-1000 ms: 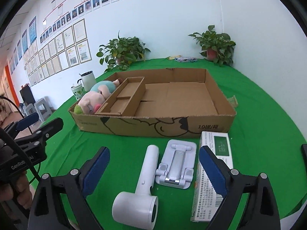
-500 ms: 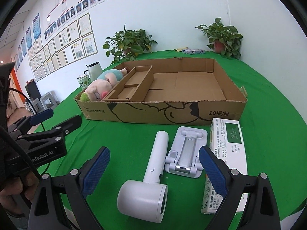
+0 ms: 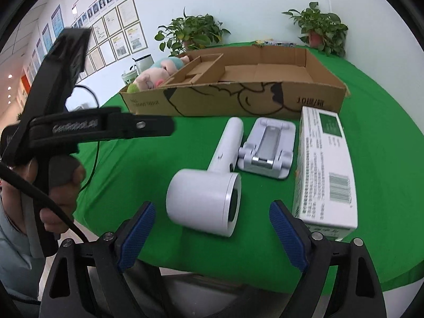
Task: Organize objects
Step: 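Move both grippers to the white hair dryer, then grasp the hair dryer handle with left gripper while right gripper grasps its head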
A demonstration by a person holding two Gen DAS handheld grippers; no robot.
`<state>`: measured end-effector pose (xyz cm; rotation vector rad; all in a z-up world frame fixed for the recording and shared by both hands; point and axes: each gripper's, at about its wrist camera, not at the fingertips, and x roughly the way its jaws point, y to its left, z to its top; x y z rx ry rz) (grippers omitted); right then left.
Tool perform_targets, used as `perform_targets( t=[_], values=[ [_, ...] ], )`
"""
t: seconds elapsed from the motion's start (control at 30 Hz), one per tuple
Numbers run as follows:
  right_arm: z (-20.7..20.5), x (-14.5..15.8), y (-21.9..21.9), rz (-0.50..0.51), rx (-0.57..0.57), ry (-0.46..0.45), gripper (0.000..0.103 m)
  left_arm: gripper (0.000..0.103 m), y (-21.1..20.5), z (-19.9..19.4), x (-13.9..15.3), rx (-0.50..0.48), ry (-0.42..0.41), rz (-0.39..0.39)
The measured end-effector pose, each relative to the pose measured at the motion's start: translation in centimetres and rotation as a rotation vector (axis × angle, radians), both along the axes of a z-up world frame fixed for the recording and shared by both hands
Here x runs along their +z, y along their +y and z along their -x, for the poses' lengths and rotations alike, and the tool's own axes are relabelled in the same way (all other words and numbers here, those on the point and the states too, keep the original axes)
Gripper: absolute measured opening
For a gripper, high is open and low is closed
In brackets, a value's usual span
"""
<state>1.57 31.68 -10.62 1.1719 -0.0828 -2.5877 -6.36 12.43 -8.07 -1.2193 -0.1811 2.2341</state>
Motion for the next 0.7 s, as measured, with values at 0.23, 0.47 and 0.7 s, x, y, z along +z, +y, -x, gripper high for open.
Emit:
perform_targets(
  t=[0.23,0.47,0.7],
  values=[
    [0.5,-0.4,-1.5,-0.041,0.027,0.006,0.054,0.065,3.6,3.1,-2.5,-0.115,-0.194,-0.098],
    [-0.3,-0.2,-4.3,-0.174,0.066,0.089,0.054,0.044,3.8,1.8,-3.6,-0.132,-0.244,-0.087],
    [-1.5,-0.3,-8.1,-0.385,0.14,0.197,0.053,0.044,1.7,1.0,-2.2,-0.105,-0.209,-0.085]
  ],
)
